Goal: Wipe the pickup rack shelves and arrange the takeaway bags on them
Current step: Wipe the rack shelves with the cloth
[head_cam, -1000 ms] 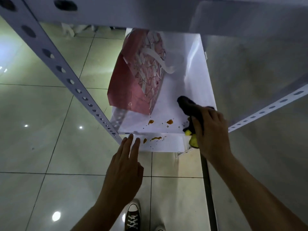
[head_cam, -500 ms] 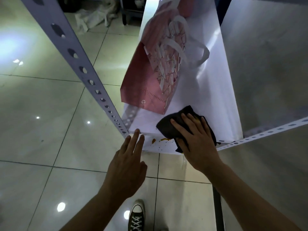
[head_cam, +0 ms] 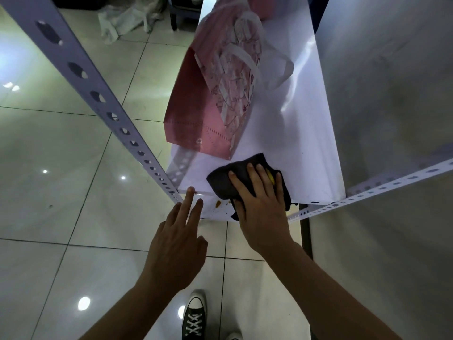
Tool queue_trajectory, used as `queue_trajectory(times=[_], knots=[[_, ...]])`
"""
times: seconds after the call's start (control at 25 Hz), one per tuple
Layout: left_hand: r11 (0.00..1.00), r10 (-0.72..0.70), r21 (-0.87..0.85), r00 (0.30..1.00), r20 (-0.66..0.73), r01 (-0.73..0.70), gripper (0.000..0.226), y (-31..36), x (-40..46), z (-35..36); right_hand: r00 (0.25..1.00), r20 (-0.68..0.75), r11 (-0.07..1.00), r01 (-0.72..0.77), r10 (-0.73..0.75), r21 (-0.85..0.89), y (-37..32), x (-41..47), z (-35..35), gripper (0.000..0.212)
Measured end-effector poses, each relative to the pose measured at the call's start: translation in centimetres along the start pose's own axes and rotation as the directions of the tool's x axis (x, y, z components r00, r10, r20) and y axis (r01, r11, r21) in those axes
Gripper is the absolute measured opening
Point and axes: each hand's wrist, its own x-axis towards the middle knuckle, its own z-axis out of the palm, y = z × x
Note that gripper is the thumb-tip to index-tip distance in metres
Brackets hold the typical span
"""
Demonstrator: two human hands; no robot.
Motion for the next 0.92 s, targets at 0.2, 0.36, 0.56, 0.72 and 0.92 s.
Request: queue_trajectory(times=[0.2,0.36,0.56,0.72,0.92], knots=[[0.999,0.027,-0.032,1.000,-0.006,-0.027,0.076,-0.5,0.1,-0.4,0.997,-0.042,0.998,-0.059,0.058,-0.012,3.1,-1.1,-0.7,0.051],[0.997,0.053,-0.056,0.999,-0.011,-0.053,0.076,-1.0,0.2,-0.9,0.938,-0.141,0.947,-0.320,0.316,-0.010,7.2,-2.8,-1.7,0.052],[0.994,0.041,-0.096,0.998,-0.039,-0.045,0.071,-0.3,0.1,-0.8,0.942,-0.118,0.949,-0.316,0.313,0.001,3.0,-1.0,-0.8,0.052],[0.998,-0.007,-0.062,1.000,-0.020,0.006,0.073,0.1,0.3,-0.9,0.994,-0.008,0.992,-0.109,0.110,0.065,-2.0,-0.4,0.8,0.054],[0.997,0.023,-0.071,0.999,-0.031,-0.025,0.075,0.2,-0.1,-1.2,0.954,-0.108,0.960,-0.281,0.280,0.011,2.2,-1.3,-0.5,0.053]])
